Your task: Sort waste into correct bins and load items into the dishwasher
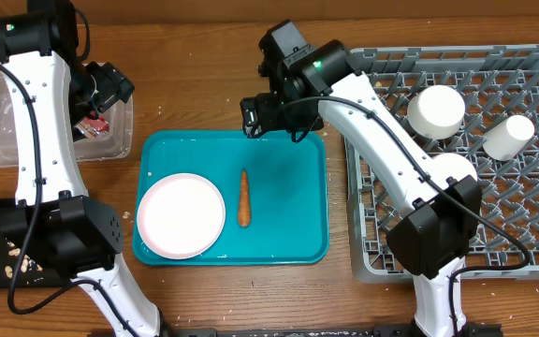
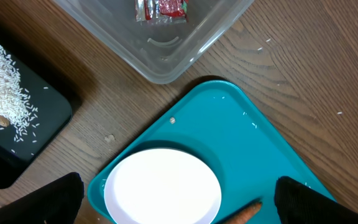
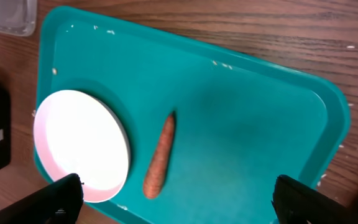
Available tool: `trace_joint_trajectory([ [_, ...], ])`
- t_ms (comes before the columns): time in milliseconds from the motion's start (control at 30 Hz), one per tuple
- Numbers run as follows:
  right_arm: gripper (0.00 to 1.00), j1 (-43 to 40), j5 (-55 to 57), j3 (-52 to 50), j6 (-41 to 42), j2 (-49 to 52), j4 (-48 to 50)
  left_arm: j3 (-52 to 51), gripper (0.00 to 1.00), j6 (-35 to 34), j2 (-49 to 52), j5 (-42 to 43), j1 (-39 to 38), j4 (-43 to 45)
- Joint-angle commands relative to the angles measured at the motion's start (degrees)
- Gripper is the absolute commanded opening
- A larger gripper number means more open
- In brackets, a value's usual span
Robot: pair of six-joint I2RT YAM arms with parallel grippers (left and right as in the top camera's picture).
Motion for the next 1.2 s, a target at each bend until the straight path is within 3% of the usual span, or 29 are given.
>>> trace_joint_trajectory([
  [0, 1.0, -3.0, 4.5, 0.5, 1.4, -1.8, -1.0, 1.3, 1.0, -0.5, -0.5, -0.8, -0.1, 0.2],
  [433, 1.0, -30.8, 7.4, 13.7, 4.2, -1.8, -11.3, 1.3, 1.0, -0.5, -0.5, -0.8, -0.1, 0.2],
  [667, 1.0, -45.7, 7.4, 14.0, 7.6, -1.7, -10.3, 1.3, 1.0, -0.5, -0.5, -0.8, -0.1, 0.2],
  [900, 1.0, -54.5, 7.4, 14.0, 7.6, -1.7, -10.1, 1.3, 1.0, -0.6, -0.5, -0.1, -0.1, 0.2],
  [1000, 1.0, -56.6, 7.4, 14.0, 7.6, -1.7, -10.1, 1.3, 1.0, -0.5, -0.5, 3.5, -0.1, 2.8],
  [1067, 1.0, -57.5, 7.4, 14.0, 7.6, -1.7, -10.1, 1.3, 1.0, 0.8, -0.5, 8.4, -0.1, -0.1],
  [1167, 1.0, -58.1, 7.4, 14.0, 7.6, -1.7, -10.1, 1.2, 1.0, 5.7, -0.5, 21.6, -0.8, -0.8],
])
